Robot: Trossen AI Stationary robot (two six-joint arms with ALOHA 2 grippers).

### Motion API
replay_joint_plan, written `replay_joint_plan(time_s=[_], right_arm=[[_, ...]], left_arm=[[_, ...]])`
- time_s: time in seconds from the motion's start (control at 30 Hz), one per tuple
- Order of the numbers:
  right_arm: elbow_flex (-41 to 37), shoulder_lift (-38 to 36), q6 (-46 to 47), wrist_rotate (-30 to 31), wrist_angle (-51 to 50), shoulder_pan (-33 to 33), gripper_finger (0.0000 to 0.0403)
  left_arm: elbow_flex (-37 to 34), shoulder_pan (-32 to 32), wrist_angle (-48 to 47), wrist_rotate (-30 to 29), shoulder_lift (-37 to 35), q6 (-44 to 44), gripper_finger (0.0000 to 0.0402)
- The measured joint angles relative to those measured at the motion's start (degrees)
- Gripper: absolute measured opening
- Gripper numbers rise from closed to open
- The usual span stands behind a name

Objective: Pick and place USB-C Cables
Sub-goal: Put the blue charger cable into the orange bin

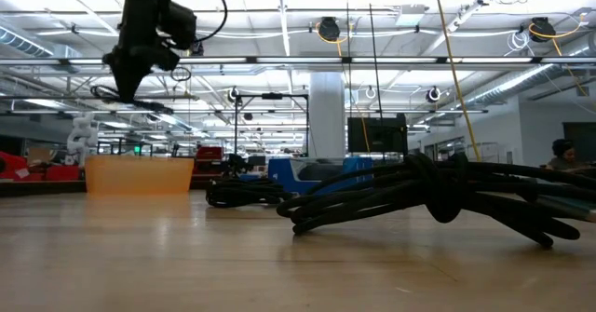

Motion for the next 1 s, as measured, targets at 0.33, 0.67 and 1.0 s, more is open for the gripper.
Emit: replay_joint_plan(time_s=[0.33,0.67,1.0], right_arm=[[0.00,0.00,-0.43,0.02,-0.03,0.00,0.0000],[0.00,0.00,-0.44,0.04,-0.06,0.00,0.0000],[0.00,0.01,-0.44,0.07,-0.04,0.00,0.0000]], left_arm=[[-9.41,0.77,14.56,-0.02,0.02,1.96,0.0017],[-17.58,4.14,23.12,-0.03,0.06,4.20,0.0017],[-21.49,5.62,29.46,0.00,0.06,6.81,0.0017]])
